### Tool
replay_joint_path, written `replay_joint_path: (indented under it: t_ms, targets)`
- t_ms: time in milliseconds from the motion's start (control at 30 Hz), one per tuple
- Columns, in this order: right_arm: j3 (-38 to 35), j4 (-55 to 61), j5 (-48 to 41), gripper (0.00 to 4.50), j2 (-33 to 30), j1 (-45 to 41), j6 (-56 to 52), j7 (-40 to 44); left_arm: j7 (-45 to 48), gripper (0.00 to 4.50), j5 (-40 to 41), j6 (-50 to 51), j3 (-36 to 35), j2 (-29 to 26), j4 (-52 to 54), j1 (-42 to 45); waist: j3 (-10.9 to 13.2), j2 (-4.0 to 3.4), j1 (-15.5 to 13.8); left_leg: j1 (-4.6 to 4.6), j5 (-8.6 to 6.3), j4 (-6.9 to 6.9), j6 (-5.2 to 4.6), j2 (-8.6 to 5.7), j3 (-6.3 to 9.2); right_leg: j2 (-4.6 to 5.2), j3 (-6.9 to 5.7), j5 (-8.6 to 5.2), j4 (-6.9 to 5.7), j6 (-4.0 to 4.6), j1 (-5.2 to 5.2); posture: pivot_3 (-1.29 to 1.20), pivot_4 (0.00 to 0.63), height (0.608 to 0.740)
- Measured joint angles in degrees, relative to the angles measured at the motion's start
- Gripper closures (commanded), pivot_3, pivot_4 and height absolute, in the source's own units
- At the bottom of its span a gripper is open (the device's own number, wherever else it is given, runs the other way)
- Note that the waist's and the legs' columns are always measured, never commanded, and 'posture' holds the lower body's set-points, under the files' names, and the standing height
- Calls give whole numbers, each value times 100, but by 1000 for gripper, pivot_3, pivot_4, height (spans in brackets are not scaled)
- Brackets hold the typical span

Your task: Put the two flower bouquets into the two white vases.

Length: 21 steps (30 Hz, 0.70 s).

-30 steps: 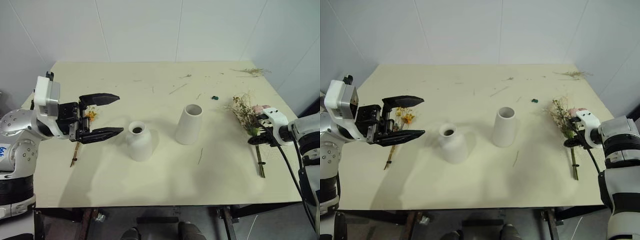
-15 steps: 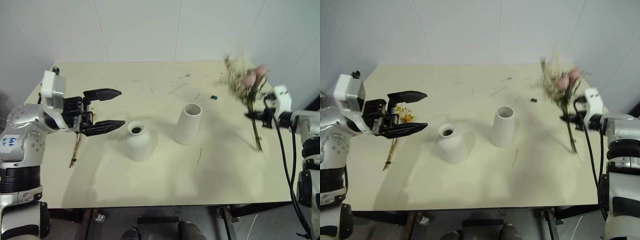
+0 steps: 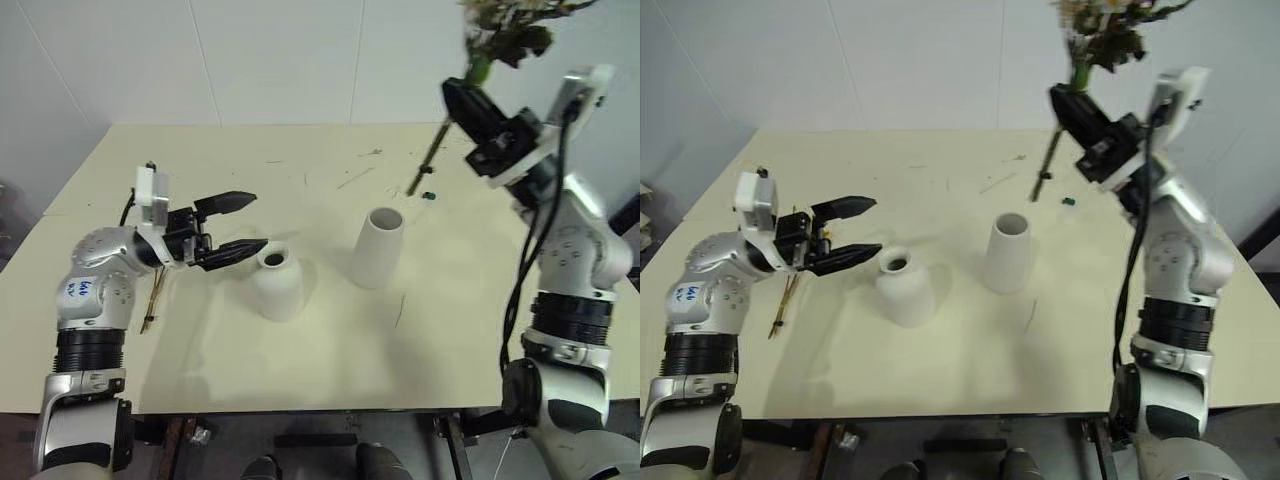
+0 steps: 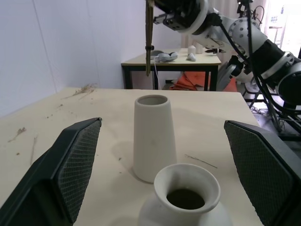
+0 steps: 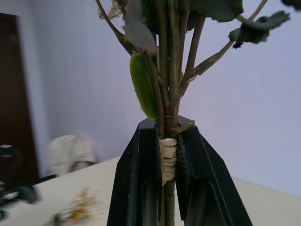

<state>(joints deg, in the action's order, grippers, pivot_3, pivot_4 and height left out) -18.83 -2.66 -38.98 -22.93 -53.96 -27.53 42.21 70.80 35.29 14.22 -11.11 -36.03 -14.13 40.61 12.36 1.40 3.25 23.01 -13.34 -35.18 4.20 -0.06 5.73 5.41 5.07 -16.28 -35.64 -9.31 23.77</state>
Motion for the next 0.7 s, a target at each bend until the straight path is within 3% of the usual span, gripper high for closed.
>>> replay_joint_path:
  t_ms: [700]
  targets:
    - [549, -306, 144, 4442, 341, 798, 418, 53, -506, 0, 40, 60, -266, -41, 499, -433, 0, 1, -4, -1, 0, 1, -1, -1, 2, 0, 0, -1, 3, 1, 0, 0, 150, 740]
